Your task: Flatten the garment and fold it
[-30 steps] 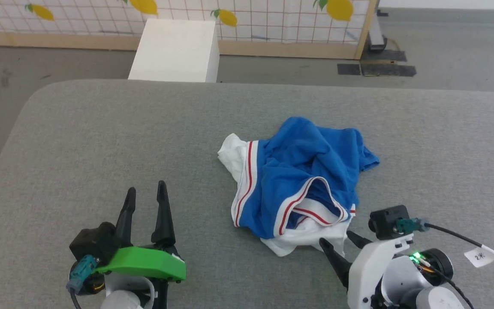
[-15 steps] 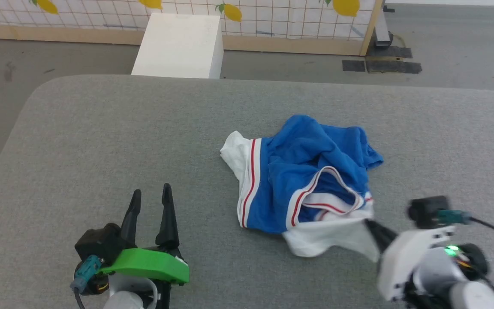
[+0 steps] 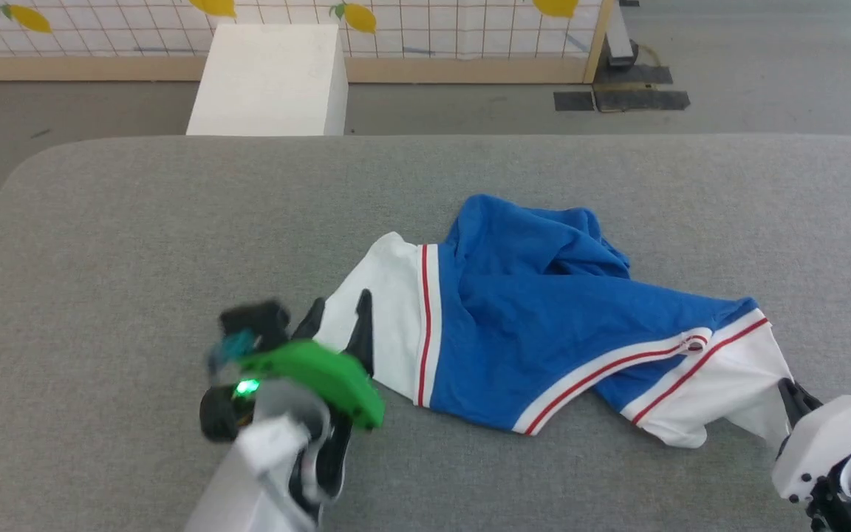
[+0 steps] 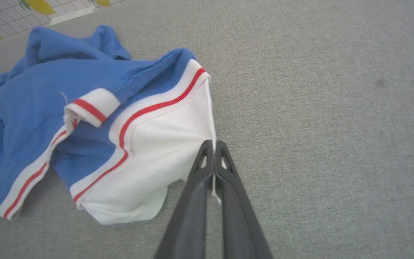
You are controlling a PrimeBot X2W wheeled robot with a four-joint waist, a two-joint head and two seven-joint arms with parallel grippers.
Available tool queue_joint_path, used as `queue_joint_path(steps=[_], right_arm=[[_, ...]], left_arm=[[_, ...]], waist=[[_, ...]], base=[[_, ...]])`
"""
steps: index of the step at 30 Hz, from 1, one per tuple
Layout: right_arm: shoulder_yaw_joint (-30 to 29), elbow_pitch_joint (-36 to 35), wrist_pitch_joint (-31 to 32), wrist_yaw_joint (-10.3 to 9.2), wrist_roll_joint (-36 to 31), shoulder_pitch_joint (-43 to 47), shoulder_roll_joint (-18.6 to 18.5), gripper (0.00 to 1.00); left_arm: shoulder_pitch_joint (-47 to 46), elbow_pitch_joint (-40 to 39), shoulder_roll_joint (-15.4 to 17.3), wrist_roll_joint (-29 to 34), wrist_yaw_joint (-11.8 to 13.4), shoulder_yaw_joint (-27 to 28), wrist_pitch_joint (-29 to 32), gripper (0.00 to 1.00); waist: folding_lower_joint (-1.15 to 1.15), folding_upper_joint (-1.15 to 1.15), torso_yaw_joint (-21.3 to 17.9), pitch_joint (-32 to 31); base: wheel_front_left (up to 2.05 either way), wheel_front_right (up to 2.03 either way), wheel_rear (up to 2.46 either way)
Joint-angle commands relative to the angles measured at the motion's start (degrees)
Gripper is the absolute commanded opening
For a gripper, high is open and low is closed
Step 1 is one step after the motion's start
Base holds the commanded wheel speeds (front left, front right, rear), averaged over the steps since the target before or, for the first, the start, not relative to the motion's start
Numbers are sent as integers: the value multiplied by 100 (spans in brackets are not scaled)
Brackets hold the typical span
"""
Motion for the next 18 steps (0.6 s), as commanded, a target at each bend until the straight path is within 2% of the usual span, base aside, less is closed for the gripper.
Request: queue_joint_path(steps=[1,4,8,10,15,16,17,18], right_arm=[[45,12,-57,20,31,-132,25,0],[231,29,-85,20,100,-237,44,0],[425,53,-140,20,180,-343,54,0],[482,60,-172,20,221,-369,57,0],[535,106,-272,20,310,-404,60,0],[530,121,-292,20,317,-408,60,0],[526,132,-307,20,320,-409,60,0],[518,145,-321,20,321,-409,60,0]], left_arm=[[-311,211,-7,-8,147,-118,437,100],[-993,924,77,208,567,-454,1865,100],[-1554,1583,345,628,936,-799,3025,100],[-1672,1771,400,703,979,-910,3399,100],[-1673,2049,349,539,740,-1105,4148,100],[-1639,2071,327,473,695,-1114,4251,24],[-1605,2063,308,414,664,-1105,4282,0],[-1557,2053,289,344,609,-1104,4331,0]], waist=[[0,0,-72,93],[0,0,-170,225],[0,0,-305,380],[0,0,-345,449],[0,0,-401,579],[0,0,-402,593],[0,0,-400,598],[0,0,-394,600]], base=[[0,0,0],[0,0,0],[0,0,0],[0,0,0],[0,0,0],[0,0,0],[0,0,0],[0,0,0]])
